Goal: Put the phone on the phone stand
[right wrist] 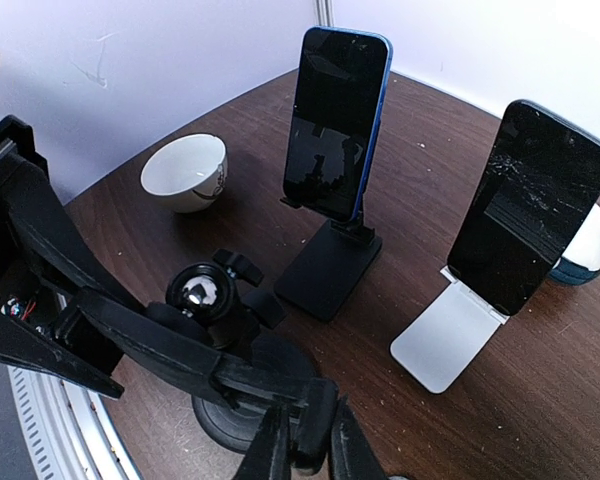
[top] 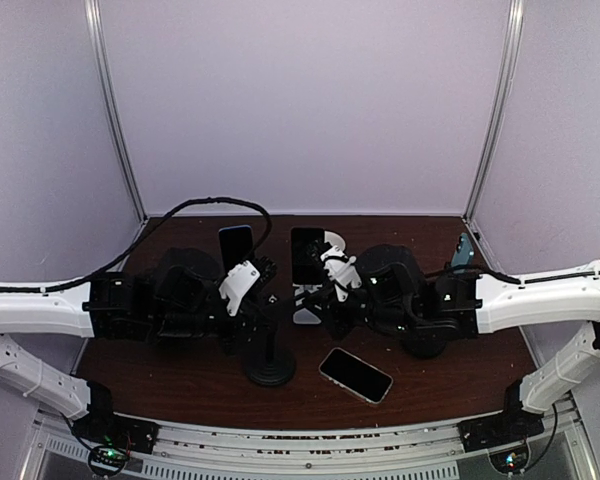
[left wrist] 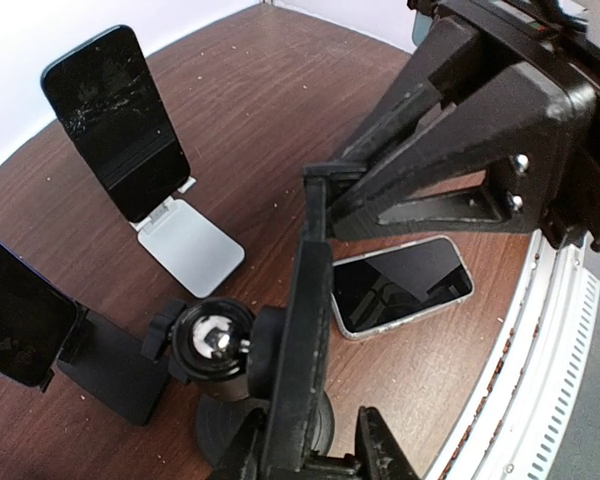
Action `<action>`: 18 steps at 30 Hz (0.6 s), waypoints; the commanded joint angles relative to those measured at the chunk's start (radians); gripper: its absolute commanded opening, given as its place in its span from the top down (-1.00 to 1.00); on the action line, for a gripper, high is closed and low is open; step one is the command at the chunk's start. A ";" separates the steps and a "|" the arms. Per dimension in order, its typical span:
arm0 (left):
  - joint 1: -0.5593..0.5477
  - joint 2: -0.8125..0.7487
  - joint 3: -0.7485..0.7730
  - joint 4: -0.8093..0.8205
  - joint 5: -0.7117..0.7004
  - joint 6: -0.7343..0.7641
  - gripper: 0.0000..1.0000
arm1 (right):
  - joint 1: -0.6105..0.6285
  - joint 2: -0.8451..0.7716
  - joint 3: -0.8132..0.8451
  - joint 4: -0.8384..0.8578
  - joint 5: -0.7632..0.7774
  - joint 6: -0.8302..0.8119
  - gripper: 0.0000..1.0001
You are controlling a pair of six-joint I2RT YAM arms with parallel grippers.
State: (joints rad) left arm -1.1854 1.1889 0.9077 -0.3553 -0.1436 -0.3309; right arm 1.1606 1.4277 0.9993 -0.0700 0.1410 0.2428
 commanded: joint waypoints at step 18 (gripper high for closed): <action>-0.001 -0.132 -0.138 -0.189 0.003 0.013 1.00 | -0.248 -0.024 -0.055 -0.218 0.289 -0.049 1.00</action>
State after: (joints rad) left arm -1.1854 1.1584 0.8268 -0.2218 -0.1345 -0.3328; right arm 1.0859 1.3991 0.9638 -0.0410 0.0029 0.2169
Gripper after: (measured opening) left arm 0.263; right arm 0.119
